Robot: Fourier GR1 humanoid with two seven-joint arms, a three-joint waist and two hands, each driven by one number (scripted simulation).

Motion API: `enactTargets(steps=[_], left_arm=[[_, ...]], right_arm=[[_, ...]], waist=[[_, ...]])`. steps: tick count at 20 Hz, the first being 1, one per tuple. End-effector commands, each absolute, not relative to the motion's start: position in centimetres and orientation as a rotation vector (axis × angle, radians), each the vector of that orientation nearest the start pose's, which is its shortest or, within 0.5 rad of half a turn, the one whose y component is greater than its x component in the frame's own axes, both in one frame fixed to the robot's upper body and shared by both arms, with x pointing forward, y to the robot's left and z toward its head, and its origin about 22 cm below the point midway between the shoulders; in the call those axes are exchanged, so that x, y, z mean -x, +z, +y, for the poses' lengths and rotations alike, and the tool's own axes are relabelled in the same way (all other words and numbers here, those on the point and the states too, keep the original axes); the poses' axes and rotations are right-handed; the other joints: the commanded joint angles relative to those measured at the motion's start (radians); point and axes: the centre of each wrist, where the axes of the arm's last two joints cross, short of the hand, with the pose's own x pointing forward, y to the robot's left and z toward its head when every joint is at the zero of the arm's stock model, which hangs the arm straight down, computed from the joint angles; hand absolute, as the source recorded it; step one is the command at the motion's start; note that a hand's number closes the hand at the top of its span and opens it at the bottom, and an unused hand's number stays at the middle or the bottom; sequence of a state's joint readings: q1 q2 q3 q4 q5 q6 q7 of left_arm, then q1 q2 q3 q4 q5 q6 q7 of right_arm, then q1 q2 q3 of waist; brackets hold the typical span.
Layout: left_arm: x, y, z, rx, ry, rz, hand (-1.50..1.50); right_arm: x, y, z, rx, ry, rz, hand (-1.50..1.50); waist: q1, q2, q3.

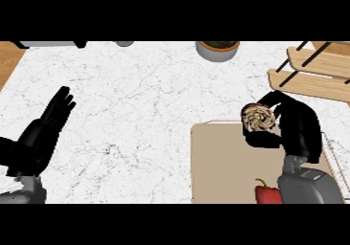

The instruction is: Pick the cupcake from the tray and place it in the tiered shelf

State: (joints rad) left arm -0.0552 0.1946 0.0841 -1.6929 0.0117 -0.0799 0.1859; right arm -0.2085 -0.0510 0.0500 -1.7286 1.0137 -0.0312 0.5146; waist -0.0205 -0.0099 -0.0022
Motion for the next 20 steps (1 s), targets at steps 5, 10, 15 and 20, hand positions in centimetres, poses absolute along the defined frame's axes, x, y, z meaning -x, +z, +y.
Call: enactTargets(steps=[5, 10, 15, 20], left_arm=[[-25.9, 5.5, 27.5, -0.142, -0.18, -1.559, 0.0], [-25.5, 7.1, 27.4, -0.135, -0.184, -1.564, 0.0], [-26.1, 5.5, 29.2, -0.109, -0.175, -1.58, 0.0], [-25.1, 5.3, 28.5, -0.139, -0.17, -1.569, 0.0]], right_arm=[[-25.0, 17.1, -18.9, 1.158, 0.251, -1.472, 1.5], [-27.6, 21.3, -22.1, 1.188, 0.196, -1.471, 1.5], [-29.7, 23.6, -21.6, 1.204, 0.181, -1.471, 1.5], [-32.9, 25.9, -24.7, 1.146, 0.068, -1.521, 1.5]], waist=[[0.015, 0.008, 0.002], [0.024, 0.009, 0.002], [0.025, 0.011, 0.002], [0.031, 0.011, 0.002]])
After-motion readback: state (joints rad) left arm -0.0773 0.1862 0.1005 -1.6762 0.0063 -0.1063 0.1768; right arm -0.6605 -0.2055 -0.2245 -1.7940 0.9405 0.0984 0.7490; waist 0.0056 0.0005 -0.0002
